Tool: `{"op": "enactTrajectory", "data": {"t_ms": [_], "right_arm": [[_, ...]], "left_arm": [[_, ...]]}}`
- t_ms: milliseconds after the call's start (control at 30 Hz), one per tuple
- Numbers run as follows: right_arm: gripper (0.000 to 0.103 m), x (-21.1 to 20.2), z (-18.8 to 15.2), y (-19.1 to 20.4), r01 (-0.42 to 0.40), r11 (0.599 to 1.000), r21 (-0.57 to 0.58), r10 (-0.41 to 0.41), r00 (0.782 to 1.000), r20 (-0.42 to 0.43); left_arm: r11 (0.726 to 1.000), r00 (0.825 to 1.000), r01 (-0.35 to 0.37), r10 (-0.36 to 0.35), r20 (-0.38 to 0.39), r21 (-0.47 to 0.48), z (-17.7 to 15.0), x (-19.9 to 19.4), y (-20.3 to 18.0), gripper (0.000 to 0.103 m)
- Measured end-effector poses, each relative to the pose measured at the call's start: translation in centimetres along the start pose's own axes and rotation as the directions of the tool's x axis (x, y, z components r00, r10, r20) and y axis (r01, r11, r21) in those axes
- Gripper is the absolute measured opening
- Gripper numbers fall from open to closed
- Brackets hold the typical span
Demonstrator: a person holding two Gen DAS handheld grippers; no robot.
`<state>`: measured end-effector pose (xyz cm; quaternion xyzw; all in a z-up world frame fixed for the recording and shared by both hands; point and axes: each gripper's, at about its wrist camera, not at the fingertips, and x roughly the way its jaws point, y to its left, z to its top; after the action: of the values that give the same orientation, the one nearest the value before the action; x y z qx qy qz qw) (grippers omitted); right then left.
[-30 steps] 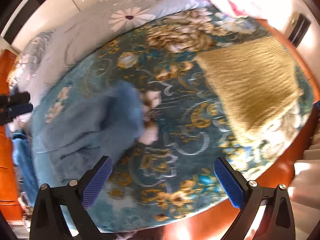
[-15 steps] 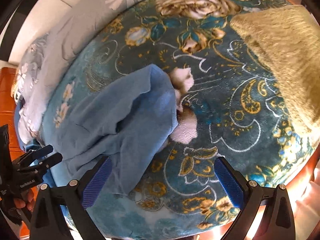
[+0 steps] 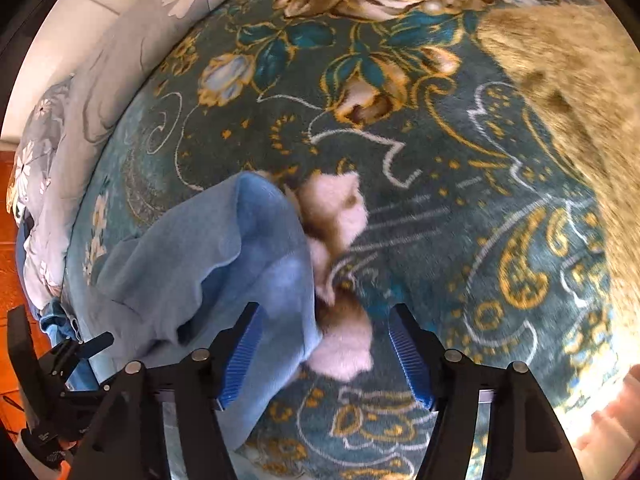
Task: Fold clothes
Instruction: 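Grasp the sweater with the right tool while the left tool holds it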
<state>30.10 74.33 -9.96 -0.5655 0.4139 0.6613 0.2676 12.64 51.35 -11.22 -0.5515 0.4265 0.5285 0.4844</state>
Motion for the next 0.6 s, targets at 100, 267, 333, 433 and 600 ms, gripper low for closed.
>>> {"op": "enactTrajectory", "data": {"t_ms": [100, 267, 333, 433, 600], "right_arm": [[0.057, 1.0, 0.3, 0.5, 0.007, 1.000, -0.029, -0.007, 1.000, -0.018], [0.055, 1.8, 0.8, 1.1, 0.013, 0.998, -0.061, -0.014, 1.000, -0.017], [0.045, 1.9, 0.8, 1.4, -0.006, 0.998, -0.060, 0.005, 1.000, -0.017], [0.027, 2.1, 0.6, 2.3, -0.053, 0.996, -0.073, 0.050, 0.998, -0.034], [0.012, 2.3, -0.3, 3.8, -0.072, 0.991, -0.116, 0.067, 0.997, -0.048]], "left_arm": [[0.998, 0.999, -0.049, 0.049, -0.001, 0.044, 0.1, 0.6, -0.4, 0.055], [0.995, 0.999, 0.050, -0.051, -0.011, -0.083, 0.4, 1.0, 1.5, 0.052], [0.996, 0.999, 0.033, -0.033, 0.002, -0.089, 0.5, 0.9, 1.8, 0.052], [0.992, 1.000, 0.031, -0.030, 0.010, -0.123, 0.5, 0.9, 2.4, 0.052], [0.998, 1.000, -0.007, 0.007, -0.009, -0.056, 0.2, 1.1, 1.4, 0.052]]}}
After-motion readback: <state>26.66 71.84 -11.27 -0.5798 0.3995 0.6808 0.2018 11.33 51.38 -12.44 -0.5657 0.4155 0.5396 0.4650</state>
